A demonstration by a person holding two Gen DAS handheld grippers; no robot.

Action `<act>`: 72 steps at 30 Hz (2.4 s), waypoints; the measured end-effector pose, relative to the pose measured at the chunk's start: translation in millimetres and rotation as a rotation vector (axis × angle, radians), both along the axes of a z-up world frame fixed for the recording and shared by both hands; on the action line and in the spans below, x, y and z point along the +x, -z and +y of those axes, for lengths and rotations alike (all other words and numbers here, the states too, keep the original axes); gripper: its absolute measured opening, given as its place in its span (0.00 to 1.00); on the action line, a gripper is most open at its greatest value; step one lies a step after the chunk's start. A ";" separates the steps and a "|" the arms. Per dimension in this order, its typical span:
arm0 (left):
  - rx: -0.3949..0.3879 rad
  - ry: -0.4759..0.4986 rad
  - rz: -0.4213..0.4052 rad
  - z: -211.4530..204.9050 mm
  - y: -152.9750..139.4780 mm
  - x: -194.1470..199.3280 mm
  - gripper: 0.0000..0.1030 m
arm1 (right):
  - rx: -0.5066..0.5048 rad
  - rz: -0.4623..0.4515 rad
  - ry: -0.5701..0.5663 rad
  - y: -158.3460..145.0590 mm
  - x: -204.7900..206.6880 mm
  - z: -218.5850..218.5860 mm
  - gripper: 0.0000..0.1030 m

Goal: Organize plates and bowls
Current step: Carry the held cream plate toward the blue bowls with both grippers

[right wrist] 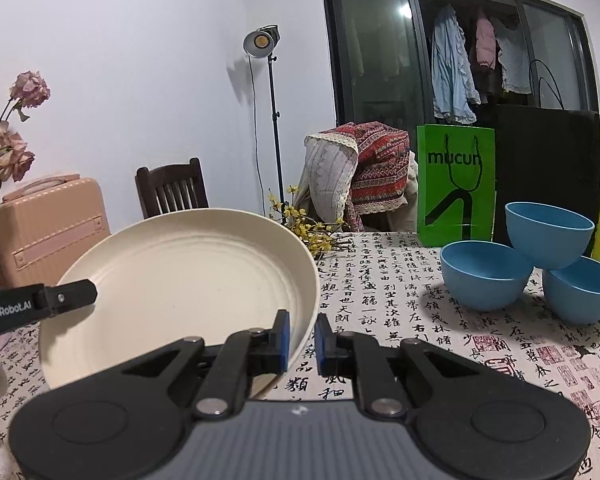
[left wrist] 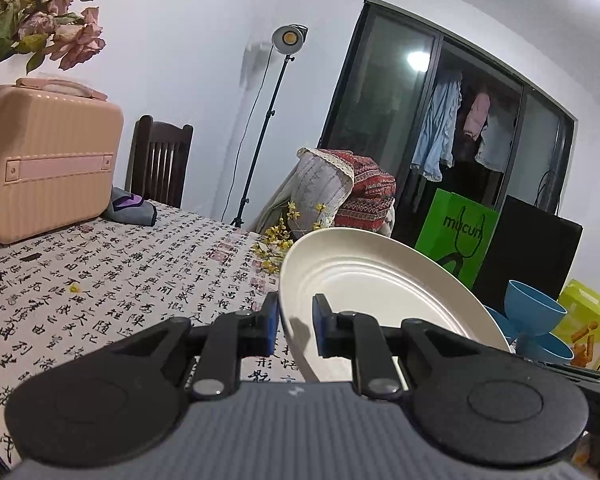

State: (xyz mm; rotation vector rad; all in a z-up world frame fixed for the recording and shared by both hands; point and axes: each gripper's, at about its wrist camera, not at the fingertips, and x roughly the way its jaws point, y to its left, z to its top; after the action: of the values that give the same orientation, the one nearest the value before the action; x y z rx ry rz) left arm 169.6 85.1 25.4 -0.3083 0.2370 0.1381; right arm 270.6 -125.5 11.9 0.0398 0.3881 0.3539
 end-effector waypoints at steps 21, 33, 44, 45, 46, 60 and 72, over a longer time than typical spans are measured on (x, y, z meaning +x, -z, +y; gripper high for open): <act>0.023 0.028 0.001 -21.3 18.0 -12.6 0.17 | -0.016 -0.017 0.023 13.1 -21.7 -18.1 0.12; 0.055 0.058 0.014 -44.0 22.8 -10.8 0.17 | -0.005 -0.013 0.050 19.3 -29.9 -41.3 0.12; 0.085 0.084 0.019 -66.3 24.2 -8.5 0.17 | 0.018 -0.009 0.079 23.4 -33.8 -64.6 0.12; 0.087 0.087 0.021 -68.4 24.5 -8.1 0.17 | 0.020 -0.007 0.082 24.0 -34.0 -66.8 0.12; 0.090 0.090 0.022 -70.2 25.0 -7.6 0.17 | 0.022 -0.006 0.085 24.7 -34.2 -68.1 0.12; 0.112 0.122 0.039 -93.6 31.0 -3.4 0.17 | 0.045 0.009 0.120 32.3 -40.3 -92.7 0.12; 0.128 0.160 0.060 -111.5 38.0 -2.0 0.17 | 0.058 0.018 0.156 38.3 -47.5 -113.1 0.12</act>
State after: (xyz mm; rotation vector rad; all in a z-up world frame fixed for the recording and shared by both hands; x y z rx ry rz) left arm 167.6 -26.4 -12.6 -0.1575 0.3104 0.0038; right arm 223.1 -238.6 -26.5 0.1298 0.3896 0.2107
